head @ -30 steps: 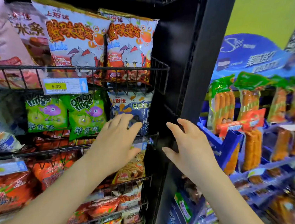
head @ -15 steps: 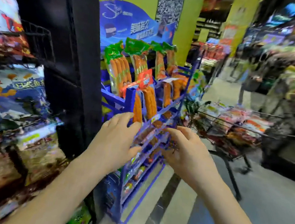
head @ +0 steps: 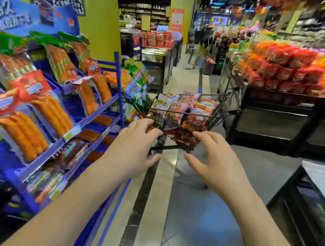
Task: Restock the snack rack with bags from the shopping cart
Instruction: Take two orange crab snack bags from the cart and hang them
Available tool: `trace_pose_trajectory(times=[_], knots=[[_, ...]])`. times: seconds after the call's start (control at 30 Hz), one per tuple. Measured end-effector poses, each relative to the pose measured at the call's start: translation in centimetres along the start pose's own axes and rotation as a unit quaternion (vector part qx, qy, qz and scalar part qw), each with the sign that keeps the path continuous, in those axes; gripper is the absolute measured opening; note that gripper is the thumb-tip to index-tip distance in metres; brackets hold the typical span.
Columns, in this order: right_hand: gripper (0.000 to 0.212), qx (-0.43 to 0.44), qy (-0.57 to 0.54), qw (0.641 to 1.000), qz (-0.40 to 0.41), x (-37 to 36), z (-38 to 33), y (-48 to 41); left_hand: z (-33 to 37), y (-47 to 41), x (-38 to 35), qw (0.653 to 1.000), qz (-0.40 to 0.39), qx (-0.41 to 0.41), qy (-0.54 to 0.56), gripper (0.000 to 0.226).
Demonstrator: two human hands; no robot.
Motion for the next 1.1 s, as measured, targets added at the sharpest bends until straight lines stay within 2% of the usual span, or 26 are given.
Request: trace_pose_trajectory(times=[0.23,0.5,0.73,1.1], knots=[[0.065,-0.027,-0.025,0.999,0.001,2.1,8.3,-5.8,3.8,-10.2,-3.3,1.0,-0.015,-0.027,0.007,0.065],[0.064,-0.057,-0.028,0.998,-0.013,0.2,12.6,-13.1,1.8,-18.3,-6.3,0.999,-0.021,-0.034,0.02,0.065],[0.065,-0.082,-0.001,0.996,-0.038,-5.4,14.4,-22.5,-4.4,-26.9,-11.0,0.997,-0.024,-0.05,0.047,0.064],[0.059,-0.137,0.003,0.989,-0.061,-14.8,15.3,-41.9,-19.4,-43.7,-18.1,0.992,-0.071,-0.069,0.076,0.066]])
Point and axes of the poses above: each hand's wrist, its own y-axis away from the middle knuckle, its own x-axis out of the back of the hand, z = x × y, the point moved 7 cm from there along -y, towards the middle knuckle, and after that the axes turned 12 degrees about -x, right-handed, at the moved point
